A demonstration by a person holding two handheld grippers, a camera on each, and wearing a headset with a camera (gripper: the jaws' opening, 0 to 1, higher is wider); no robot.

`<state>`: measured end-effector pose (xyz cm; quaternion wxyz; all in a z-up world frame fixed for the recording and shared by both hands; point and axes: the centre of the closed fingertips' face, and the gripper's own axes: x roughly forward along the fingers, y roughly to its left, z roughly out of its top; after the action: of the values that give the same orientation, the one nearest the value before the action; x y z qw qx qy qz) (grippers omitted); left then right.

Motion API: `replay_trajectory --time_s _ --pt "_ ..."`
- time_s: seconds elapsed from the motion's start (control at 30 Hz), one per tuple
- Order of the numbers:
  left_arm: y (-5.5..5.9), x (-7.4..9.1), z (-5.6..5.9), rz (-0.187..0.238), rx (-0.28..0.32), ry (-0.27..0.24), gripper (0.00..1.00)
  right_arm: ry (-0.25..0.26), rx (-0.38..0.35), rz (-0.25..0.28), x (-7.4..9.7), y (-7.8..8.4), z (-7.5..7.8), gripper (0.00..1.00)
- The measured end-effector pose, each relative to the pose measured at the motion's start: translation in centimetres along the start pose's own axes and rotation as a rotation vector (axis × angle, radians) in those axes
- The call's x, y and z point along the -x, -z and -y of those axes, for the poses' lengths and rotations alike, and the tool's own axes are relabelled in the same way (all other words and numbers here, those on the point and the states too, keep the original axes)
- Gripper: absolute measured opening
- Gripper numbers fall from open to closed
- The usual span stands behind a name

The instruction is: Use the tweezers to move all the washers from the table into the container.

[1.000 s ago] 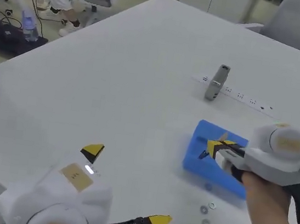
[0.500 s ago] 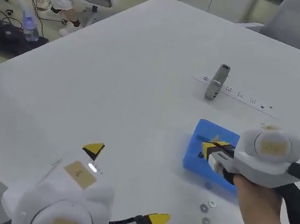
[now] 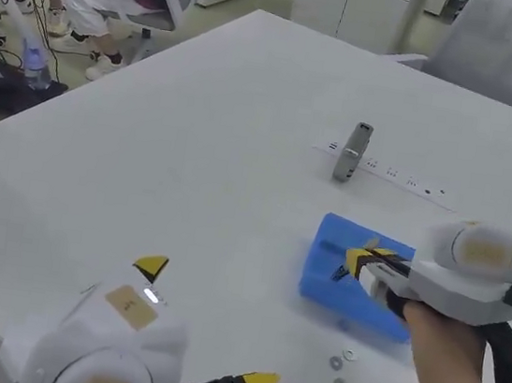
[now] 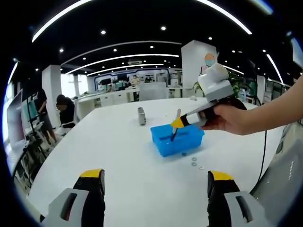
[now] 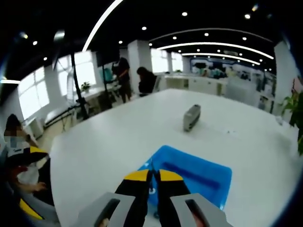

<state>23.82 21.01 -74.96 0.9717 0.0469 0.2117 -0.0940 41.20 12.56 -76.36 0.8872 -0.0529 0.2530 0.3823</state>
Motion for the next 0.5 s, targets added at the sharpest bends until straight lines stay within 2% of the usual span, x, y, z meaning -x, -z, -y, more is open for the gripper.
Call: replay_trajectory --time_s 0.23,0.37,0.5 --pt "0.0 0.0 0.0 -0.001 -0.002 -0.001 0.91 -0.014 0.011 0.049 2.8 -1.1 -0.4 0.02" --pt "0.0 0.0 0.0 0.003 0.000 -0.002 0.91 -0.017 0.016 0.058 4.4 -0.8 -0.9 0.02" --pt "-0.1 0.0 -0.2 0.009 -0.006 -0.015 0.92 -0.012 0.005 0.060 5.1 0.0 -0.9 0.02"
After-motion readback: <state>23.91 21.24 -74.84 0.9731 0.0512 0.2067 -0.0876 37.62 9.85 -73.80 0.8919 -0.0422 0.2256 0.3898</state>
